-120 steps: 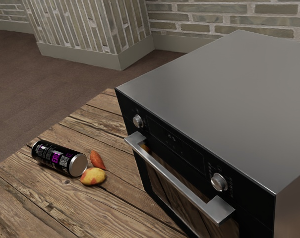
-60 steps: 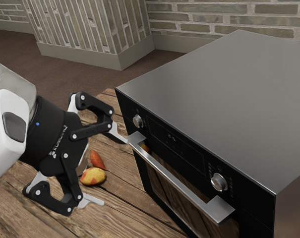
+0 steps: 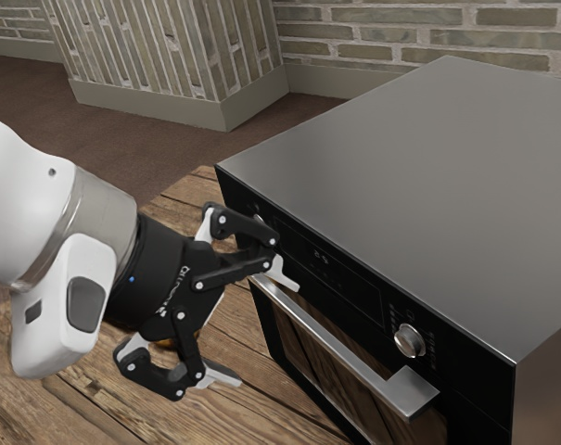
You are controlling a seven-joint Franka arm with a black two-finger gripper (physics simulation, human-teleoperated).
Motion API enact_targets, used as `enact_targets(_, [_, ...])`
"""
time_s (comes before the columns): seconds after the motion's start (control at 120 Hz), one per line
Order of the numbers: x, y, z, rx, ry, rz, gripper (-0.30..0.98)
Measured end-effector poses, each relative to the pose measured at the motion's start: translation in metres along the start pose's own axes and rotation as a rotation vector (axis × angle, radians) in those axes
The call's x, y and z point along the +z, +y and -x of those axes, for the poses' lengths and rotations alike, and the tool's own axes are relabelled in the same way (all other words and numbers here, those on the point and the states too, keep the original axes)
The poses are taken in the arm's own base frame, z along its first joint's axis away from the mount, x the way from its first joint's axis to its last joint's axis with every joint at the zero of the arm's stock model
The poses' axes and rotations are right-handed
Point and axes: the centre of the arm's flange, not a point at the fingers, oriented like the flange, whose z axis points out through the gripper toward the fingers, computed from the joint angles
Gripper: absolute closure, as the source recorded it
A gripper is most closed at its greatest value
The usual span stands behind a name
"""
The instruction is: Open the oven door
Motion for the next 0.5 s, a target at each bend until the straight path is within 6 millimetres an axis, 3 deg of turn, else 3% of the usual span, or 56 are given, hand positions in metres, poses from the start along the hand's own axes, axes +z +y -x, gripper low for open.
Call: enact_targets(0.5, [0.059, 0.003, 0.023, 0.149, -0.001, 0.040, 0.00])
